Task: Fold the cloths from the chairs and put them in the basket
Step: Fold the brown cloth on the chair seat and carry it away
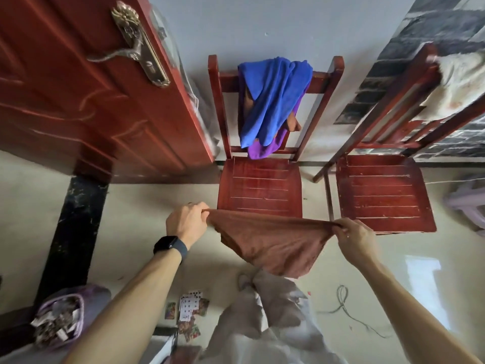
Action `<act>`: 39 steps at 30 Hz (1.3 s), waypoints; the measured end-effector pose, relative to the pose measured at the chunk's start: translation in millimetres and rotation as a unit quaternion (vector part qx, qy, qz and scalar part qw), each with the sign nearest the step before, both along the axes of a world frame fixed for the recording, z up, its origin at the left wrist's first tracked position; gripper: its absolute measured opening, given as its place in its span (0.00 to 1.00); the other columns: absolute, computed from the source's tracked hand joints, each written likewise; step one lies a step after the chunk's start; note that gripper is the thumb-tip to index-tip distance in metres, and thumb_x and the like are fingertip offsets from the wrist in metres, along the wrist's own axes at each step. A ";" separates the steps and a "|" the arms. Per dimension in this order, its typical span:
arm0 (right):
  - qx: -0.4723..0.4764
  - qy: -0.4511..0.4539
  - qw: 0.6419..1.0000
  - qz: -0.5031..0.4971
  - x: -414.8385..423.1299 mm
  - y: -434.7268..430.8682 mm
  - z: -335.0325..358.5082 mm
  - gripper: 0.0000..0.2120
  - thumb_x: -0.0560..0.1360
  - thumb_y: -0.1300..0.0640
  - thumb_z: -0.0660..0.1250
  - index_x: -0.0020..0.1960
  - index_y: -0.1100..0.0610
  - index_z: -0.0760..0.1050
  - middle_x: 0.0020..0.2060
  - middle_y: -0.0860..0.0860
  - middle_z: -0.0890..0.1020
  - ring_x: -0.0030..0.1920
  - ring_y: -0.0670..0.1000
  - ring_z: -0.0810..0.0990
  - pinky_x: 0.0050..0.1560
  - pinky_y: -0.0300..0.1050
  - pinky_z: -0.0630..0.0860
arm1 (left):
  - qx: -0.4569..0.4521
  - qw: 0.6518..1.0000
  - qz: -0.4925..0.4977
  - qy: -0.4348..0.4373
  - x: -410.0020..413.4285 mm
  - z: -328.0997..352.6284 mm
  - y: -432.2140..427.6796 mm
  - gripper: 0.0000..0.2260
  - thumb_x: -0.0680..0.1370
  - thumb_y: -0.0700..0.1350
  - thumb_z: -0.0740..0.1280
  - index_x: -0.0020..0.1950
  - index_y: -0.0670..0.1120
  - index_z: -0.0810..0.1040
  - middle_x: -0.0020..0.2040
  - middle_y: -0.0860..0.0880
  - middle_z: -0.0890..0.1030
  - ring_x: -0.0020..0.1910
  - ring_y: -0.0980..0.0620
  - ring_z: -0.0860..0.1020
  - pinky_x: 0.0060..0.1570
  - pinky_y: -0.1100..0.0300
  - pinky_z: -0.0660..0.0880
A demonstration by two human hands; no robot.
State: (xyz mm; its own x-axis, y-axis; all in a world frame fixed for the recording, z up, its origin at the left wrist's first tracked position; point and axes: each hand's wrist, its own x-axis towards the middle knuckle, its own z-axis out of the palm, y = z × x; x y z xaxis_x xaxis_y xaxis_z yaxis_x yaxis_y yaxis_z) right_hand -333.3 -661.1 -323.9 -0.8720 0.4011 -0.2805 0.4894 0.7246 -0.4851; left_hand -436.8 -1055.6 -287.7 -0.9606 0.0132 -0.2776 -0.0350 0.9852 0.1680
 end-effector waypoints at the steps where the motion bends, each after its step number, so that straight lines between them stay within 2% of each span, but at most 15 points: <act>1: 0.004 -0.011 1.000 -0.008 -12.6 2.3 -4.1 0.06 0.76 0.58 0.71 0.51 0.52 0.85 0.39 0.47 0.78 0.41 0.54 0.79 0.46 0.42 0.69 | 0.002 1.000 0.020 -0.016 -10.3 -5.7 5.8 0.07 0.80 0.52 0.64 0.54 0.57 0.80 0.48 0.49 0.84 0.46 0.41 0.81 0.37 0.59 0.70; 3: 0.011 -0.039 0.999 -0.016 -38.1 6.2 -16.9 0.06 0.77 0.53 0.68 0.52 0.47 0.83 0.39 0.45 0.80 0.41 0.52 0.77 0.45 0.42 0.67 | 0.017 0.996 0.077 -0.051 -35.2 -20.0 16.7 0.07 0.80 0.52 0.63 0.55 0.57 0.80 0.49 0.48 0.84 0.47 0.40 0.81 0.39 0.58 0.71; 5: -0.010 -0.066 0.997 -0.039 -63.2 10.0 -34.9 0.07 0.77 0.48 0.65 0.52 0.43 0.81 0.42 0.46 0.85 0.44 0.54 0.81 0.44 0.45 0.70 | 0.064 0.982 0.154 -0.093 -60.1 -36.7 28.8 0.08 0.79 0.51 0.64 0.54 0.55 0.80 0.46 0.50 0.85 0.46 0.43 0.82 0.41 0.59 0.74; 8: -0.069 -0.084 0.989 -0.096 -104.7 12.4 -69.0 0.10 0.76 0.47 0.63 0.53 0.43 0.79 0.42 0.50 0.86 0.46 0.58 0.84 0.48 0.50 0.79 | 0.196 0.933 0.277 -0.117 -97.3 -69.4 49.0 0.04 0.79 0.47 0.65 0.51 0.52 0.79 0.37 0.54 0.85 0.30 0.52 0.84 0.29 0.64 0.74; 11: -0.135 -0.082 0.973 -0.170 -149.9 10.9 -104.7 0.09 0.75 0.50 0.61 0.52 0.45 0.77 0.43 0.51 0.85 0.45 0.57 0.85 0.48 0.59 0.83 | 0.264 0.892 0.348 -0.117 -125.3 -110.8 63.0 0.03 0.80 0.43 0.66 0.51 0.50 0.77 0.39 0.52 0.85 0.25 0.52 0.82 0.18 0.66 0.70; 15: -0.188 -0.062 0.957 -0.213 -191.1 8.5 -157.8 0.06 0.78 0.51 0.61 0.54 0.48 0.73 0.48 0.54 0.84 0.46 0.58 0.85 0.51 0.60 0.83 | 0.340 0.835 0.419 -0.112 -146.5 -163.0 73.9 0.04 0.78 0.41 0.69 0.48 0.50 0.79 0.40 0.51 0.85 0.29 0.47 0.84 0.22 0.64 0.73; 19: -0.272 -0.025 0.919 -0.284 -217.4 4.4 -194.0 0.05 0.80 0.56 0.61 0.54 0.50 0.73 0.50 0.55 0.85 0.44 0.58 0.87 0.48 0.61 0.84 | 0.423 0.777 0.461 -0.074 -170.7 -193.3 78.6 0.05 0.78 0.39 0.70 0.49 0.49 0.79 0.41 0.50 0.84 0.28 0.52 0.83 0.27 0.61 0.78; 21: -0.283 -0.009 0.913 -0.293 -232.6 2.2 -204.2 0.04 0.80 0.57 0.61 0.53 0.49 0.73 0.50 0.56 0.85 0.44 0.59 0.87 0.48 0.61 0.84 | 0.452 0.764 0.457 -0.057 -186.4 -202.5 78.5 0.06 0.78 0.39 0.70 0.51 0.50 0.79 0.44 0.48 0.85 0.29 0.54 0.83 0.28 0.62 0.78; 26: -0.288 0.036 0.907 -0.307 -253.7 -6.0 -222.4 0.05 0.81 0.57 0.61 0.52 0.47 0.73 0.55 0.56 0.83 0.39 0.50 0.87 0.43 0.52 0.85 | 0.475 0.771 0.420 -0.060 -213.1 -217.2 76.9 0.12 0.80 0.39 0.69 0.63 0.45 0.79 0.50 0.46 0.84 0.32 0.55 0.84 0.31 0.64 0.79; 28: -0.290 0.036 0.916 -0.276 -253.3 -8.3 -227.5 0.15 0.82 0.57 0.62 0.67 0.46 0.70 0.57 0.50 0.81 0.38 0.47 0.87 0.37 0.42 0.82 | 0.497 0.771 0.388 -0.092 -215.2 -223.8 75.3 0.18 0.79 0.37 0.68 0.68 0.49 0.75 0.51 0.49 0.83 0.32 0.55 0.84 0.33 0.63 0.79; 30: -0.271 -0.021 0.936 -0.225 -242.0 -10.8 -235.3 0.31 0.80 0.57 0.65 0.78 0.41 0.56 0.59 0.46 0.78 0.41 0.49 0.87 0.36 0.42 0.81 | 0.488 0.782 0.361 -0.139 -206.0 -237.4 73.4 0.26 0.79 0.34 0.66 0.72 0.56 0.69 0.51 0.53 0.81 0.33 0.54 0.84 0.32 0.63 0.78; 32: -0.226 -0.108 0.951 -0.182 -216.5 -18.6 -245.6 0.36 0.78 0.55 0.67 0.80 0.43 0.52 0.62 0.47 0.78 0.47 0.53 0.86 0.44 0.49 0.83 | 0.423 0.822 0.339 -0.173 -183.3 -258.1 69.6 0.26 0.78 0.36 0.68 0.72 0.56 0.69 0.55 0.50 0.80 0.38 0.50 0.83 0.36 0.60 0.77; 35: -0.136 -0.218 0.950 -0.180 -160.2 -33.6 -268.2 0.31 0.77 0.48 0.69 0.75 0.55 0.63 0.62 0.53 0.81 0.56 0.58 0.82 0.56 0.55 0.80 | 0.243 0.901 0.298 -0.201 -131.0 -294.6 59.6 0.20 0.75 0.42 0.70 0.67 0.49 0.74 0.59 0.47 0.79 0.53 0.45 0.81 0.49 0.58 0.73; 37: -0.112 -0.257 0.941 -0.190 -124.3 -41.5 -283.0 0.25 0.76 0.45 0.69 0.68 0.56 0.70 0.60 0.56 0.81 0.57 0.59 0.81 0.57 0.53 0.78 | 0.151 0.916 0.299 -0.221 -97.1 -315.5 52.8 0.19 0.75 0.46 0.70 0.65 0.46 0.73 0.62 0.43 0.77 0.59 0.42 0.78 0.54 0.56 0.72; 39: -0.088 -0.292 0.937 -0.170 -97.3 -46.4 -297.4 0.23 0.75 0.46 0.68 0.65 0.57 0.72 0.58 0.58 0.79 0.57 0.61 0.78 0.55 0.48 0.73 | 0.111 0.908 0.325 -0.238 -71.8 -330.7 48.9 0.19 0.77 0.48 0.69 0.65 0.44 0.71 0.64 0.40 0.73 0.61 0.38 0.76 0.58 0.51 0.73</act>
